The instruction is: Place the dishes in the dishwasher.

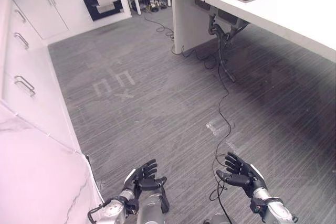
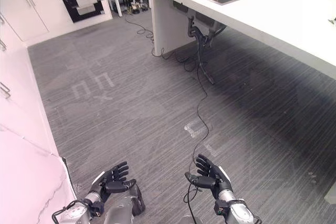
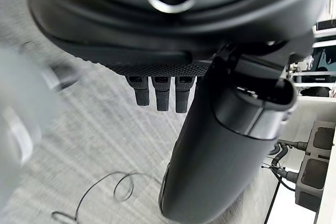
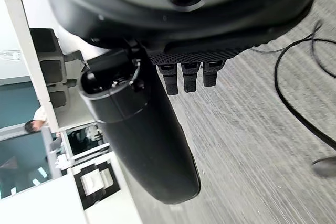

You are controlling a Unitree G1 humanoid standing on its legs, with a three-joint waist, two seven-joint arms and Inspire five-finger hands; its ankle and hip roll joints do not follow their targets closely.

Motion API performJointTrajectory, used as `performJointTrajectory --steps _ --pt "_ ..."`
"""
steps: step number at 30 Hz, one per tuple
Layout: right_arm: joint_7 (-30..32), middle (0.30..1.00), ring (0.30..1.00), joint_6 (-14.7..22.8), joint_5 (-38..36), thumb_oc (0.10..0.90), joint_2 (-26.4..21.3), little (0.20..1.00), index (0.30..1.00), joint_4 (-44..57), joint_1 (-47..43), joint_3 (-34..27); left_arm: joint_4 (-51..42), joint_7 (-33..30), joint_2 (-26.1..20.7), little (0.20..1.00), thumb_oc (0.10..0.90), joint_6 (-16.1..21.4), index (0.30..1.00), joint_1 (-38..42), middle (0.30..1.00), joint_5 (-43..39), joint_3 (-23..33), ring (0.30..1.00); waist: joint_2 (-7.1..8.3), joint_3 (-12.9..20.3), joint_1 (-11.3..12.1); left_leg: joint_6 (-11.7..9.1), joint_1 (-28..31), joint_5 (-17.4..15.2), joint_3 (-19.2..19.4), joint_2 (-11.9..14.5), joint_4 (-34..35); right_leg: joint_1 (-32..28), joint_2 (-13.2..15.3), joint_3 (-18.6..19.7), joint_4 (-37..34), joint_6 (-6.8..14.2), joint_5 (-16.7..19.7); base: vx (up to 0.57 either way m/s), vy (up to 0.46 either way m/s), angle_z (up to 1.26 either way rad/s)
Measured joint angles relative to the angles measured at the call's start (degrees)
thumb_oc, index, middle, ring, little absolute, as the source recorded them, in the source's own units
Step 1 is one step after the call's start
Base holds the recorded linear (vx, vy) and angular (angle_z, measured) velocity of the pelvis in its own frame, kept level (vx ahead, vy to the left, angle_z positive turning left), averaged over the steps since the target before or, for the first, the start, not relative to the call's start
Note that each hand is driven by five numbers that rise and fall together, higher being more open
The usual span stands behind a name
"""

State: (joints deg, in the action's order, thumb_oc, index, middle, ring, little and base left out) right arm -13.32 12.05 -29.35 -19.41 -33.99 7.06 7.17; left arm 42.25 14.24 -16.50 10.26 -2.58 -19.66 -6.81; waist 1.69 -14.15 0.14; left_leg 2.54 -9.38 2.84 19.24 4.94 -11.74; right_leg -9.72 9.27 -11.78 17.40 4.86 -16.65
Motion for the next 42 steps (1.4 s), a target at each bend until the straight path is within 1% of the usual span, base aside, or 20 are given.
performJointTrajectory --steps 2,3,5,7,9,10,12,14,16,19,21,23,26,28,30,32,36,38,40,42 --pt "1.1 0.900 0.900 0.2 -0.1 0.800 2.5 0.900 0.900 0.1 -0.4 -0.5 2.4 -0.1 -0.8 0.900 0.800 0.1 0.900 2.7 0.900 1.4 0.2 0.900 0.83 0.1 -0.5 4.3 -1.1 -4.1 0.6 0.3 -11.2 3.1 1.8 0.7 12.9 4.2 6.8 0.31 0.411 0.30" --pt "1.5 0.900 0.900 1.1 0.0 0.800 4.1 0.900 0.900 2.3 1.8 -0.6 1.1 -0.3 -1.3 0.900 0.800 1.2 0.900 3.2 0.900 2.0 -0.7 0.900 1.59 1.2 -1.1 3.7 -1.2 -9.1 0.3 -2.5 -16.2 11.5 6.1 4.9 32.6 7.8 16.5 0.35 0.382 0.71" --pt "1.9 0.900 0.900 2.3 0.0 0.800 5.0 0.900 0.900 2.9 1.1 0.4 -0.1 -2.0 -3.8 0.900 0.800 1.0 0.900 3.4 0.900 2.0 -4.7 0.900 0.16 2.2 -3.5 6.0 3.1 -16.1 2.6 -4.8 -12.1 22.7 8.7 4.8 49.1 7.0 18.7 0.23 0.053 0.43" --pt "1.9 0.900 0.900 2.2 0.1 0.800 4.3 0.900 0.900 3.8 -0.2 2.4 -1.8 -3.0 -4.2 0.900 0.800 1.2 0.900 3.3 0.900 1.9 -4.6 0.900 -2.95 1.0 -4.2 6.3 7.0 -14.5 2.3 -5.5 -5.8 28.8 2.0 2.5 42.3 4.0 13.6 0.28 -0.099 0.01" --pt "1.8 0.900 0.900 2.3 0.1 0.800 3.2 0.900 0.900 4.1 -0.2 2.3 -3.0 -3.2 -4.1 0.900 0.800 1.2 0.900 3.5 0.900 1.9 -4.5 0.900 -6.57 -1.1 -6.6 0.4 10.7 -12.7 0.1 -5.3 -0.4 29.5 -6.0 -4.4 22.4 -0.1 11.3 0.43 -0.149 0.42" --pt "1.7 0.900 0.900 2.3 0.0 0.800 2.9 0.900 0.900 4.0 0.4 1.8 -3.8 -3.1 -4.5 0.900 0.800 1.2 0.900 3.8 0.900 2.0 -4.5 0.900 -5.66 -1.5 -7.0 -4.1 11.8 -12.9 -1.0 -6.9 0.0 29.4 -6.3 -9.2 11.0 -1.6 11.7 0.46 -0.186 0.59" --pt "0.8 0.900 0.900 2.3 0.0 0.800 2.3 0.900 0.900 4.4 2.7 -0.7 -4.5 -2.5 -4.8 0.900 0.800 1.2 0.900 4.5 0.900 2.0 -4.1 0.900 -3.31 -1.7 -8.5 -3.4 14.5 -16.5 -2.5 -11.0 0.3 30.9 -5.3 -12.5 -1.5 -1.3 12.9 0.45 -0.185 0.74" --pt "0.8 0.900 0.900 2.1 -0.1 0.800 1.6 0.900 0.900 4.2 3.8 -3.5 -3.9 -2.4 -4.5 0.900 0.800 1.0 0.900 5.4 0.900 2.1 -4.3 0.900 -1.41 -2.2 -9.7 -0.3 17.1 -18.2 -4.1 -15.5 0.2 36.2 -2.8 -12.5 0.1 -3.6 13.9 0.39 -0.165 0.67" --pt "0.7 0.900 0.900 1.7 -0.1 0.800 -0.2 0.900 0.900 3.5 4.4 -5.9 -2.4 -2.4 -2.1 0.900 0.800 0.9 0.900 4.0 0.900 2.1 -4.9 0.900 -4.01 -2.4 -9.6 -2.4 19.4 -18.8 -3.9 -16.4 -1.6 36.9 -6.0 -16.1 2.8 -11.1 13.5 0.42 -0.215 -0.03" --pt "0.6 0.900 0.900 2.4 -0.2 0.800 -1.2 0.900 0.900 3.4 5.0 -5.7 -2.0 -2.1 0.1 0.900 0.800 1.1 0.900 -1.5 0.900 2.9 -5.0 0.900 -1.60 -0.6 -9.8 -8.0 20.0 -17.9 -3.8 -21.4 -12.0 27.6 -6.7 -15.7 1.8 -21.0 13.4 0.47 -0.259 -0.25" --pt "1.4 0.900 0.900 1.1 -0.1 0.800 -0.8 0.900 0.900 1.2 3.9 -5.0 -2.0 -2.3 -0.1 0.900 0.800 0.9 0.900 -2.5 0.900 4.2 -5.1 0.900 -5.95 0.2 -8.5 -5.3 18.3 -26.4 -5.0 -11.4 -18.3 24.7 -10.8 -14.2 0.8 -21.3 14.0 0.45 -0.273 -0.16" --pt "0.9 0.900 0.900 1.1 -0.1 0.800 -0.5 0.900 0.900 3.0 3.4 -2.7 -2.1 -2.5 -2.0 0.900 0.800 0.6 0.900 -2.8 0.900 4.2 -4.0 0.900 -4.95 0.5 -7.1 -8.1 18.1 -25.6 -5.7 -6.6 -18.9 21.5 -11.5 -12.2 -0.5 -20.6 12.4 0.47 -0.330 -0.41" --pt "0.1 0.900 0.900 3.0 -0.1 0.800 -1.3 0.900 0.900 6.9 1.3 -2.2 -2.7 -2.5 -2.2 0.900 0.800 0.7 0.900 -2.6 0.900 4.2 -2.6 0.900 -4.73 1.6 -7.5 -10.6 14.6 -11.1 -6.8 -8.1 -29.1 18.8 -9.3 -8.6 2.9 -16.1 8.4 0.40 -0.327 -0.43" --pt "0.2 0.900 0.900 2.9 0.0 0.800 -1.0 0.900 0.900 5.1 0.3 -2.3 -4.6 -2.2 -2.4 0.900 0.800 0.8 0.900 -2.9 0.900 4.1 -1.9 0.900 -3.94 1.5 -6.9 -13.1 3.1 6.8 -5.3 -4.0 -48.8 16.8 -9.4 -5.9 2.7 -16.9 5.8 0.35 -0.234 -0.22" --pt "1.0 0.900 0.900 2.5 -0.1 0.800 -0.6 0.900 0.900 1.9 0.3 -2.5 -6.7 -0.9 -3.5 0.900 0.800 0.7 0.900 -2.3 0.900 4.2 -1.9 0.900 -0.68 0.7 -4.3 -7.6 -11.4 3.0 -3.9 1.0 -58.3 13.4 -8.2 -3.3 2.5 -16.8 3.5 0.40 -0.014 -0.43" --pt "1.4 0.900 0.900 2.6 -0.1 0.800 -0.9 0.900 0.900 1.0 0.3 -2.3 -6.6 0.1 -3.6 0.900 0.800 0.3 0.900 -3.4 0.900 4.3 -2.7 0.900 2.18 -0.4 -2.7 -4.0 -15.4 -0.5 -4.7 0.6 -36.6 9.2 -6.1 -0.1 0.7 -14.3 2.7 0.50 0.140 -0.69" --pt "1.5 0.900 0.900 2.9 -0.1 0.800 -3.4 0.900 0.900 1.0 -0.4 -0.4 -6.3 -0.2 -2.1 0.900 0.800 -0.1 0.900 -6.2 0.900 4.3 -5.0 0.900 -2.44 -0.2 -2.1 -7.6 -9.4 -3.0 -12.2 -2.2 5.4 2.9 -7.4 6.4 0.8 -8.2 -1.6 0.50 0.144 -0.82" --pt "1.4 0.900 0.900 2.8 -0.1 0.800 -3.9 0.900 0.900 0.7 -0.5 0.3 -6.3 -0.2 -1.9 0.900 0.800 -0.1 0.900 -6.8 0.900 4.3 -4.7 0.900 -4.62 -0.4 -0.6 -8.4 -11.6 -3.2 -18.6 -3.6 5.4 0.4 -7.9 9.8 0.2 -7.3 -3.9 0.37 0.101 -1.09" --pt "1.2 0.900 0.900 2.6 0.0 0.800 -3.8 0.900 0.900 0.7 1.2 0.5 -6.8 -0.1 -1.9 0.900 0.800 -0.1 0.900 -9.8 0.900 4.3 -3.0 0.900 -5.65 0.7 2.1 -7.5 -11.2 -6.9 -16.2 -3.0 0.1 -4.4 -6.5 13.7 -1.9 -3.0 -6.5 0.35 0.143 -1.16" --pt "1.6 0.900 0.900 2.2 0.0 0.800 -2.0 0.900 0.900 0.7 1.6 1.1 -6.1 -0.4 -2.8 0.900 0.800 -0.5 0.900 -10.4 0.900 4.4 0.0 0.900 -2.30 1.7 1.5 -4.9 -10.9 -1.9 -11.0 -4.5 -5.3 -6.8 -1.8 13.4 0.1 -0.4 -6.7 0.26 0.121 -0.55"
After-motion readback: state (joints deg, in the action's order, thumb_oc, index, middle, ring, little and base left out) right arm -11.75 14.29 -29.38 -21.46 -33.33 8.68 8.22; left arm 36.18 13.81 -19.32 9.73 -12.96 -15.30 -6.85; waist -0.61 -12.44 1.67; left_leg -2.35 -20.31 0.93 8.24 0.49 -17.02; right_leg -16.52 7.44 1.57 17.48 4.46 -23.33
